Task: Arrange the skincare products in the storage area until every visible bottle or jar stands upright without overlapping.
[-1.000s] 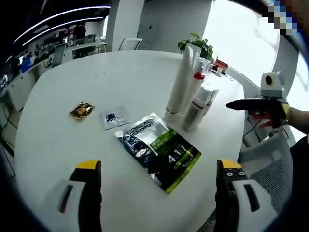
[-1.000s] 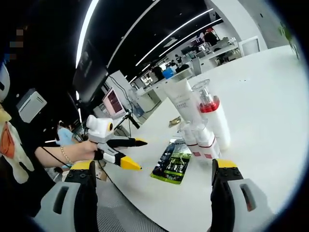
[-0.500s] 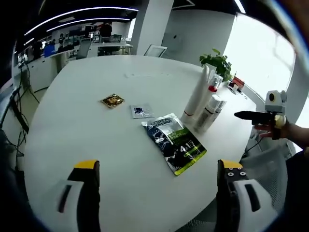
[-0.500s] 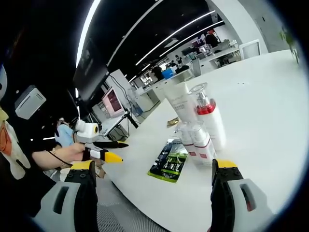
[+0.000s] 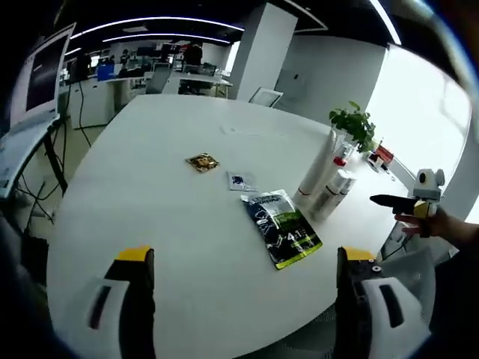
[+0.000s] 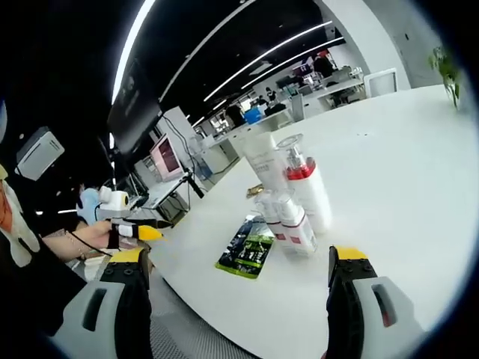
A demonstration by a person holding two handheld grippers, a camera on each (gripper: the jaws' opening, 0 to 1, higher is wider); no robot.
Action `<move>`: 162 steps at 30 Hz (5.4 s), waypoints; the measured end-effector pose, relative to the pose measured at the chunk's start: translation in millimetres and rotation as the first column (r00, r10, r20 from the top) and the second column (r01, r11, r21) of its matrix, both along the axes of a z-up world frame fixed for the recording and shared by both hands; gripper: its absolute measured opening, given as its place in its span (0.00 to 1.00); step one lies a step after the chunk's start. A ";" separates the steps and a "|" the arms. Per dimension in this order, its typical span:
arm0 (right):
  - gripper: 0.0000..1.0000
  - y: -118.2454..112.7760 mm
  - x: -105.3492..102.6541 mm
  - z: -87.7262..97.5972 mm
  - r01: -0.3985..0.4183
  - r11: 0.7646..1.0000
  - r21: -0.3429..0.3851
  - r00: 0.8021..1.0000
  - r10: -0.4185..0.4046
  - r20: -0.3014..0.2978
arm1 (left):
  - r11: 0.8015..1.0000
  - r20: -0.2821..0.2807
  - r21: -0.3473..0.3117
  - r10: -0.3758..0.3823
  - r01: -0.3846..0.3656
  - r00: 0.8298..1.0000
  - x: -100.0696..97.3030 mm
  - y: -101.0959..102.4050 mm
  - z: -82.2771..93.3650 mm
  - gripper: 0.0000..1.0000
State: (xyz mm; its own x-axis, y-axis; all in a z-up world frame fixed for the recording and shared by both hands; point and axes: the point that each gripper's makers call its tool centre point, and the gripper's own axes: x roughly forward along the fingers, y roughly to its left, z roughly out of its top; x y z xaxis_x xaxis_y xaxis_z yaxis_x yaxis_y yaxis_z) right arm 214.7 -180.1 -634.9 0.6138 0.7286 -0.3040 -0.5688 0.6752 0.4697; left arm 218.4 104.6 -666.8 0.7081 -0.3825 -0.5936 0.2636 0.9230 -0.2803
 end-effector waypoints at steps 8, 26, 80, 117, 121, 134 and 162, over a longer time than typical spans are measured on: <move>1.00 -4.2 0.8 -1.7 0.017 1.000 0.000 1.000 -0.017 -0.005 | 1.000 -0.004 0.009 0.000 0.000 1.000 6.4 1.6 1.4 0.99; 1.00 5.4 11.3 -12.7 0.011 1.000 -0.009 0.999 -0.011 -0.037 | 0.993 -0.006 0.048 -0.105 0.106 0.994 55.5 -34.5 3.9 0.97; 1.00 -13.1 20.7 -49.6 0.102 0.995 -0.001 0.982 -0.101 -0.159 | 0.920 -0.120 0.376 -0.069 0.109 0.990 197.9 -96.3 -94.4 0.69; 1.00 -18.7 16.7 -46.6 0.144 0.990 -0.008 0.978 -0.144 -0.150 | 0.909 -0.067 0.375 -0.168 0.181 0.984 198.7 -101.0 -82.0 0.37; 1.00 -10.8 15.4 -44.4 0.130 0.992 -0.001 0.981 -0.129 -0.147 | 0.892 -0.042 0.405 -0.201 0.201 0.979 200.3 -100.7 -77.1 0.37; 1.00 7.5 9.2 -31.9 0.092 0.995 0.028 0.989 -0.088 -0.122 | 0.912 0.052 0.365 -0.218 0.185 0.974 168.8 -96.5 -42.1 0.37; 0.93 63.3 -7.6 13.8 -0.061 0.994 0.095 0.996 0.066 -0.052 | 0.910 0.216 0.334 -0.326 0.245 0.920 93.3 -88.7 23.7 0.36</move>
